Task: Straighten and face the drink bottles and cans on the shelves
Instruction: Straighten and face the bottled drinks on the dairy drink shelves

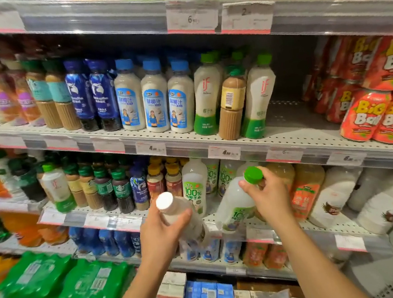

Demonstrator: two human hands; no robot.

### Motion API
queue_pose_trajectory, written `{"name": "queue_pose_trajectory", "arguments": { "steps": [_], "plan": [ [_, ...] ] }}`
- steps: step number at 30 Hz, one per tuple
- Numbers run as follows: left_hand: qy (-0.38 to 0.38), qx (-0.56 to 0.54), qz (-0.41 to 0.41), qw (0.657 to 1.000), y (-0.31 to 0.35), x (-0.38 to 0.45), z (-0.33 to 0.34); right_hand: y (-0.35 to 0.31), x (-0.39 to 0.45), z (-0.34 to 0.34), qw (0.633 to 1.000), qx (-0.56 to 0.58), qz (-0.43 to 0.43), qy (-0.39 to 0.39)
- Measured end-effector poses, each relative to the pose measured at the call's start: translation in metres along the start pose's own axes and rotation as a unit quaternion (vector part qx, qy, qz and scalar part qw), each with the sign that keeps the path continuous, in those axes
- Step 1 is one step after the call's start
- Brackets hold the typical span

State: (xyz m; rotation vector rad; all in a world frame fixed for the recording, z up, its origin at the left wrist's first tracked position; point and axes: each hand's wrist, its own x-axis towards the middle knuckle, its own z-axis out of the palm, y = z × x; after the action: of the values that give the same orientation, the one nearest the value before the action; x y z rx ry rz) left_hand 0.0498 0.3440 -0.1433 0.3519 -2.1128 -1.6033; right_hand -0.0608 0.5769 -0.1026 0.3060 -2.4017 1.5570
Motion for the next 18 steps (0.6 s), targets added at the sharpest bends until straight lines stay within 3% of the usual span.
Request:
{"name": "queue_pose_trajectory", "arguments": {
  "steps": [8, 13, 18],
  "plan": [
    [0.022, 0.006, -0.012, 1.0, -0.014, -0.006, -0.033, 0.013, 0.041, 0.061, 0.996, -0.067, 0.057, 0.006],
    [0.022, 0.016, -0.022, 0.999, -0.018, -0.007, -0.033, 0.004, 0.068, 0.077, 0.981, -0.164, 0.098, -0.042],
    [0.013, 0.015, -0.027, 0.999, -0.017, -0.007, -0.027, -0.001, 0.067, 0.073, 0.974, -0.187, 0.111, -0.069]
  ]
}}
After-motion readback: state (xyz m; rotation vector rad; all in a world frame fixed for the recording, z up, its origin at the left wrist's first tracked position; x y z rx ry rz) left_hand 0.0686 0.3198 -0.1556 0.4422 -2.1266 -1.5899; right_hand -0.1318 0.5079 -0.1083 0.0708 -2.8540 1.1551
